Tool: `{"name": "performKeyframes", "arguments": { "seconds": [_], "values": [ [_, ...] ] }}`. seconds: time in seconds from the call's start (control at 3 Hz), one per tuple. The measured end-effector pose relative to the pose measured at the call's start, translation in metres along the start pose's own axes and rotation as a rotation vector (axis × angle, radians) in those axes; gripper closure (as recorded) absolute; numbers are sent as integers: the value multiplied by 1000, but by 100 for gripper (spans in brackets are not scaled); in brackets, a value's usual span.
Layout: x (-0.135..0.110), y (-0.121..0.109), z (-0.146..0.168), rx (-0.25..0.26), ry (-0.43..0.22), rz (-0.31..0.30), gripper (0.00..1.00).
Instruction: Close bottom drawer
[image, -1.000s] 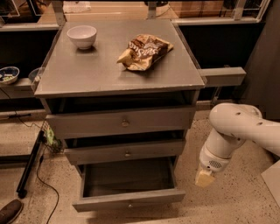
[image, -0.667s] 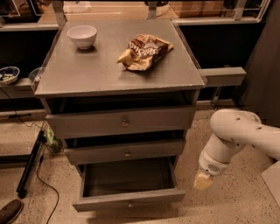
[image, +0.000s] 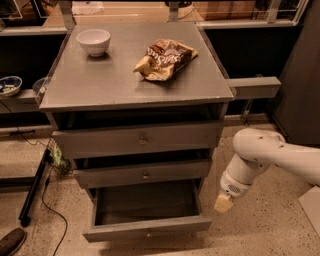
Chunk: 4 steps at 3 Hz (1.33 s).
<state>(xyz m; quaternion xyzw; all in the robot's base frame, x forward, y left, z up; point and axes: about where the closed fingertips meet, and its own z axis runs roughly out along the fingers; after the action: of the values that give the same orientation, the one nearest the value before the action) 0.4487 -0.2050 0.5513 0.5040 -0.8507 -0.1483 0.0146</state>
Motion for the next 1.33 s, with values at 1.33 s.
{"name": "performKeyframes", "arguments": {
  "seconds": [1.33],
  "values": [
    [6, -10, 71, -60, -58, 43, 100]
  ]
}}
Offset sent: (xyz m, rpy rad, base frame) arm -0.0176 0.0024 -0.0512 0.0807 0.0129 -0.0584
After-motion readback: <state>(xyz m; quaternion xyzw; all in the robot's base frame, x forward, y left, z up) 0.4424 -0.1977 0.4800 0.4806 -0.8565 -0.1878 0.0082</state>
